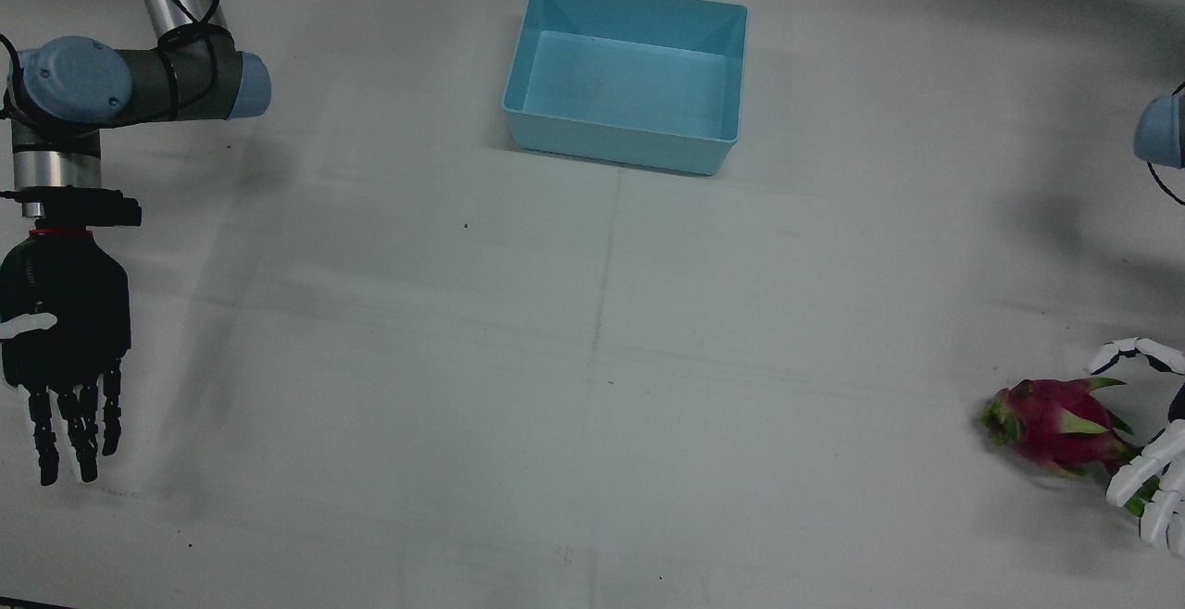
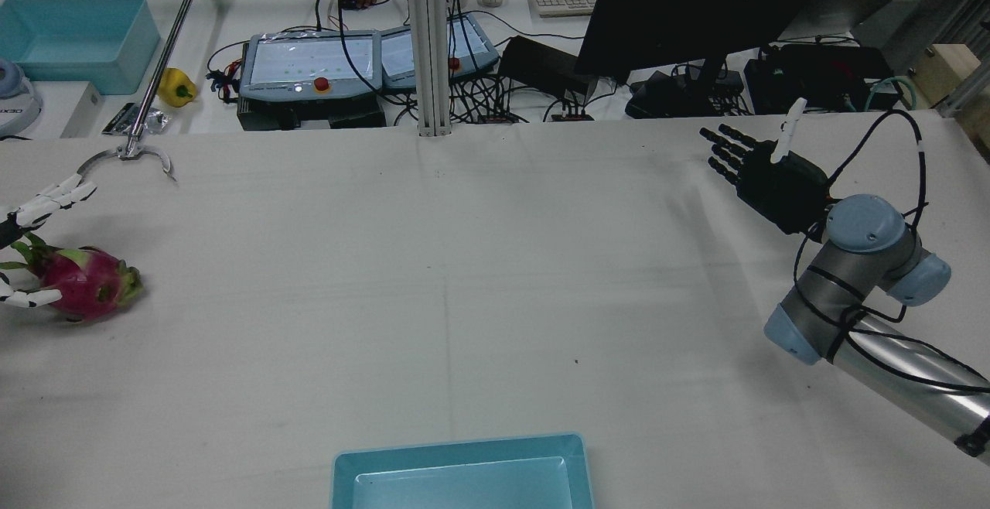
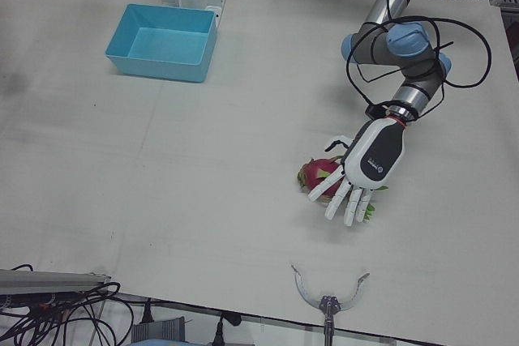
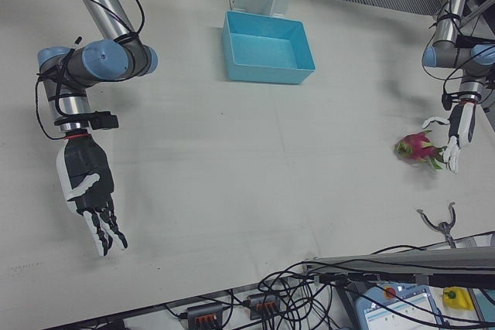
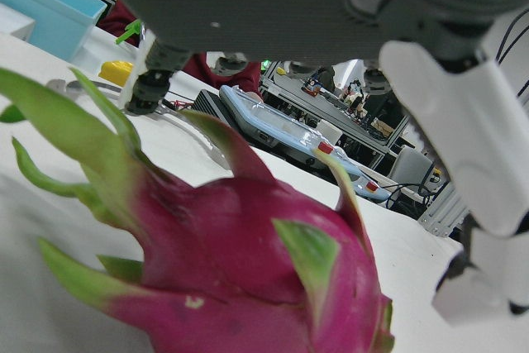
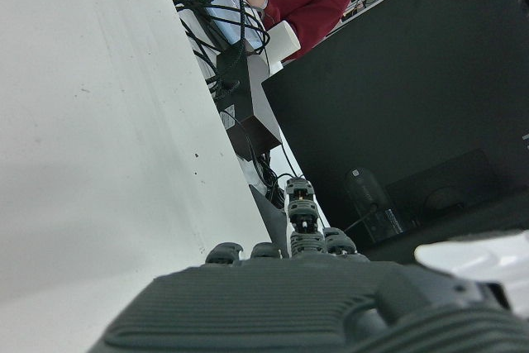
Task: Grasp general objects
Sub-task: 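Move the left hand down beside the pink dragon fruit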
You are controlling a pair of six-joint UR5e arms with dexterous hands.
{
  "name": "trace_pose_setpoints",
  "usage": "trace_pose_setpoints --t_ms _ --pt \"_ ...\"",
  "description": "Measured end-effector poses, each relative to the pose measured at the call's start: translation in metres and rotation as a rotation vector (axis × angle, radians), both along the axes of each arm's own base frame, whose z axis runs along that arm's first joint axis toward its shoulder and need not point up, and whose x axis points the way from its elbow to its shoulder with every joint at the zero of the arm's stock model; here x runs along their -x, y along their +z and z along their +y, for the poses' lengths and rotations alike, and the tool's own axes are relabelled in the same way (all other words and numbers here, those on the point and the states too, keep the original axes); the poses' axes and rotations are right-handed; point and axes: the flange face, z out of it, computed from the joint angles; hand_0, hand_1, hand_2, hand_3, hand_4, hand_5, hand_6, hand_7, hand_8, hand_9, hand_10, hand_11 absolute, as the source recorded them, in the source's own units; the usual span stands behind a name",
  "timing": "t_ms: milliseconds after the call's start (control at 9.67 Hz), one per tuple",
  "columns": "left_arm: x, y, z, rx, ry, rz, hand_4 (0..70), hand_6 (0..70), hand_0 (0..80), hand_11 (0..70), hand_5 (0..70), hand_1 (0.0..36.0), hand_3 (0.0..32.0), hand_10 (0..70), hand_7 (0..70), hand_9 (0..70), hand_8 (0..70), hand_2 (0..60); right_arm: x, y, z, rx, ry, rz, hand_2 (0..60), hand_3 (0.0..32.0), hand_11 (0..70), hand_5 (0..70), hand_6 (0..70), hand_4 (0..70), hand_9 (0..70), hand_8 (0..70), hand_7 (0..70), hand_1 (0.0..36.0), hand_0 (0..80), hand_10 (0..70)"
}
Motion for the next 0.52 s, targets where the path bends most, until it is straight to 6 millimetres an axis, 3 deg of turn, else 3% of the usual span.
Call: trace_pose_setpoints --t_ms 103,207,414,517 --pt "-0.015 -0.007 -0.003 0.003 0.022 -0.003 0.0 0.0 48.7 0.0 0.0 22.5 32.0 0.0 0.0 0.0 0.0 34.8 0.0 0.0 0.0 0.0 0.0 0.0 0.0 0.0 0.0 0.0 0.0 0.0 0.0 0.0 0.0 0.0 0.0 0.0" --pt "-0.022 -0.011 -0.004 0.007 0.033 -0.004 0.0 0.0 48.4 0.0 0.0 29.2 32.0 0.0 0.0 0.0 0.0 60.0 0.0 0.0 0.0 0.0 0.0 0.0 0.0 0.0 0.0 0.0 0.0 0.0 0.0 0.0 0.0 0.0 0.0 0.0" --pt "-0.022 -0.025 -0.003 0.015 0.019 -0.018 0.0 0.0 49.8 0.0 0.0 33.3 32.0 0.0 0.0 0.0 0.0 60.0 0.0 0.0 0.0 0.0 0.0 0.0 0.0 0.0 0.0 0.0 0.0 0.0 0.0 0.0 0.0 0.0 0.0 0.0" --pt "-0.019 -0.034 -0.002 0.022 -0.004 -0.041 0.0 0.0 50.4 0.0 0.0 32.9 32.0 0.0 0.0 0.0 0.0 60.0 0.0 0.0 0.0 0.0 0.0 0.0 0.0 0.0 0.0 0.0 0.0 0.0 0.0 0.0 0.0 0.0 0.0 0.0"
